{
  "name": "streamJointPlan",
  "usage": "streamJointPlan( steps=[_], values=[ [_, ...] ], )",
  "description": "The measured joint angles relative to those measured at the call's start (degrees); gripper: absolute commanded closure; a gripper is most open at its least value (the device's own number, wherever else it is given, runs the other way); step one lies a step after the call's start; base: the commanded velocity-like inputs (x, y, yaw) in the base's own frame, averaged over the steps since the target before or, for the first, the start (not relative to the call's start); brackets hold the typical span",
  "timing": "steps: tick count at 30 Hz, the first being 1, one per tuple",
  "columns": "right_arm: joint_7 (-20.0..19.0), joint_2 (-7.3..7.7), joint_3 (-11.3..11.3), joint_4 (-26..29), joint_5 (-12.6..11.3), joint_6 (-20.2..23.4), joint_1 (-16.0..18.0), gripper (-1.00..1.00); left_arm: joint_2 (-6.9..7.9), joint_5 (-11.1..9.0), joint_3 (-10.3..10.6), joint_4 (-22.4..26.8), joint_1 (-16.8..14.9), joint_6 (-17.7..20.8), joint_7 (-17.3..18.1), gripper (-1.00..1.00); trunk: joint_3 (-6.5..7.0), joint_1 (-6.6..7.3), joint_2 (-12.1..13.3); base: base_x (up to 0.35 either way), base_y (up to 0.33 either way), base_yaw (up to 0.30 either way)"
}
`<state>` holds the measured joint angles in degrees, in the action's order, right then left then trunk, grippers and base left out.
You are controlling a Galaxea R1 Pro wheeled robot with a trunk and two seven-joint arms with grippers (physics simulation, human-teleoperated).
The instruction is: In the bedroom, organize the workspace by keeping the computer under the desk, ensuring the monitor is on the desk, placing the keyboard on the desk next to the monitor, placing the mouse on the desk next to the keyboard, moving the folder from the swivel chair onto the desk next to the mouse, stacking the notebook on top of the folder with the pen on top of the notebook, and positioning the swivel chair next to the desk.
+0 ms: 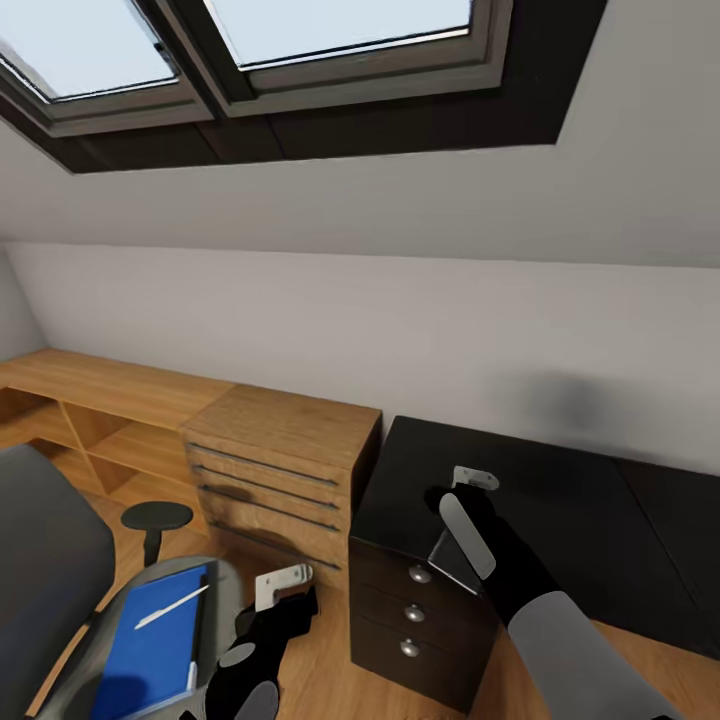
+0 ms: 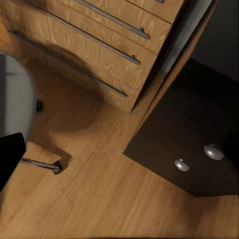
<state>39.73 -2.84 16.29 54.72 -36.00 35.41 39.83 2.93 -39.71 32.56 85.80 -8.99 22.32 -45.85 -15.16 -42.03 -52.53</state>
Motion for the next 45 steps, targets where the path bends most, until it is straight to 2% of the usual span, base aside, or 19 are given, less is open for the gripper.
streamJointPlan(
  steps=[4, 7, 15, 29, 35, 40, 42, 44, 45],
  values=[
    [-0.01, 0.0, 0.01, -0.02, 0.01, -0.05, 0.01, 1.0, 0.06, 0.13, 2.14, -0.62, 0.01, -0.05, -0.09, -1.0, 0.0, 0.0, 0.0, 0.0, 0.0, -0.065],
    [-0.01, 0.0, 0.01, -0.02, 0.02, -0.02, 0.01, 1.0, 0.09, 0.21, 2.66, -0.71, 0.02, -0.09, -0.19, -1.0, 0.0, 0.0, 0.0, 0.0, 0.0, -0.008],
    [0.08, 0.0, 0.01, -0.02, 0.09, -0.16, 0.01, 1.0, 0.25, 0.06, 2.78, -0.73, 0.01, -0.09, -0.2, -1.0, 0.0, 0.0, 0.0, 0.0, 0.0, -0.021],
    [0.09, 0.01, -0.16, 0.0, 0.0, -0.38, 0.0, 1.0, 0.26, 0.03, 2.83, -0.66, 0.0, -0.12, -0.2, -1.0, 0.0, 0.0, 0.0, 0.0, 0.0, -0.251],
    [0.09, 0.31, -1.02, 0.0, 0.0, -0.41, 0.0, 1.0, 0.21, 0.01, 2.84, -0.65, 0.0, -0.09, -0.2, -1.0, 0.0, 0.0, 0.0, 0.0, 0.0, -0.288],
    [0.01, 1.45, -4.2, 0.0, 0.07, -0.32, 0.0, 1.0, 0.4, 0.06, 2.75, 0.39, 0.0, 0.17, -0.18, -1.0, 0.0, 0.0, 0.0, 0.0, 0.0, -0.293],
    [0.01, 1.59, -4.42, 0.0, -0.01, -0.35, 0.0, 1.0, 0.52, -0.04, 2.75, 1.15, 0.0, 0.35, -0.23, -1.0, 0.0, 0.0, 0.0, 0.0, 0.0, -0.293],
    [0.01, 1.69, -4.55, 0.0, -0.01, -0.35, 0.0, 1.0, 0.61, -0.54, 2.78, 1.56, 0.0, 0.97, -0.33, -1.0, 0.0, 0.0, 0.0, 0.0, 0.0, -0.293],
    [0.01, 1.79, -4.84, 0.0, 0.01, -0.34, 0.0, 1.0, 0.66, -2.04, 2.72, 1.76, 0.0, 3.11, -0.93, -1.0, 0.0, 0.0, 0.0, 0.0, 0.0, -0.293]
  ],
)
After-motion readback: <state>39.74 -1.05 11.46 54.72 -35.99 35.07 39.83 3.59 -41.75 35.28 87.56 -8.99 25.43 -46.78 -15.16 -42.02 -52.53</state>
